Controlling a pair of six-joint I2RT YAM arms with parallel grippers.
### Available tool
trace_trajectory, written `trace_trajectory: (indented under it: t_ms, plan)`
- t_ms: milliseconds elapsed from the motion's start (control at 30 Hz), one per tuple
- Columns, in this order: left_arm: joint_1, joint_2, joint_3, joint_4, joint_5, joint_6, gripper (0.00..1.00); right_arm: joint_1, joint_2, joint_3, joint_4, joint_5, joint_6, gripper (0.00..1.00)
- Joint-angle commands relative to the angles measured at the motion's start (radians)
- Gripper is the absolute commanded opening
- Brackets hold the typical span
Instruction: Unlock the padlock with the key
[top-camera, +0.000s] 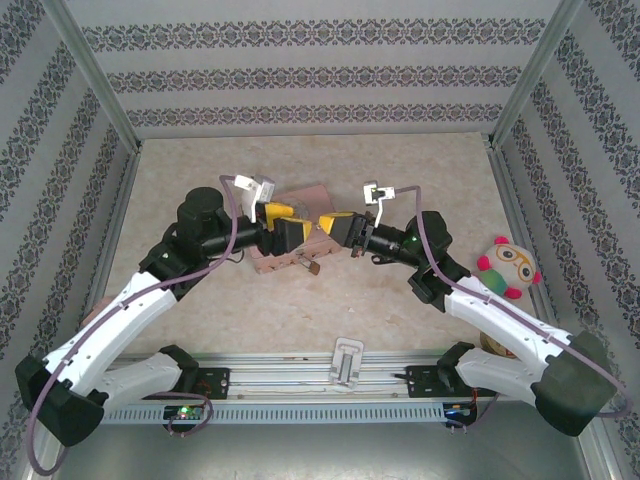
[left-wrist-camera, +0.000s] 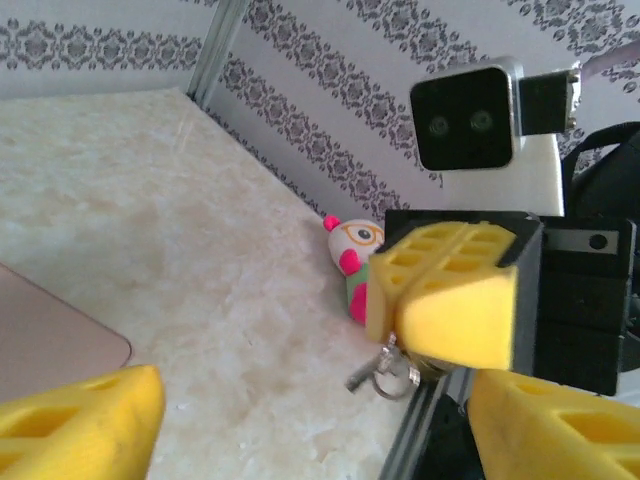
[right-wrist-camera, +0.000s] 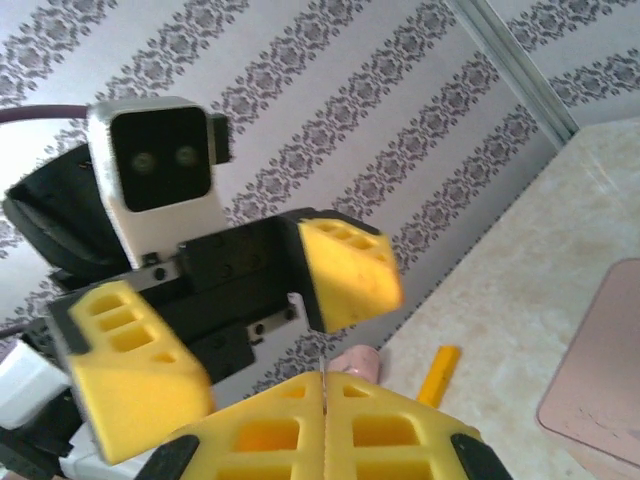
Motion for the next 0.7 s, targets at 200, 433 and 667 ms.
trace_trajectory:
  t_ms: [200,433,667]
  plan:
    - [0.066,0.045,-0.055,0.349,0.255,-0.230,0.56,-0.013,0.058,-0.015,0.214,-0.062,0.106,0.00]
    - [0.069,0.038,-0.055,0.304,0.262,-0.209,0.52,-0.013,0.091,-0.012,0.285,-0.077,0.137,0.00]
    - [0.070,0.042,-0.061,0.355,0.274,-0.230,0.35,-0.015,0.116,-0.004,0.323,-0.098,0.165,0.00]
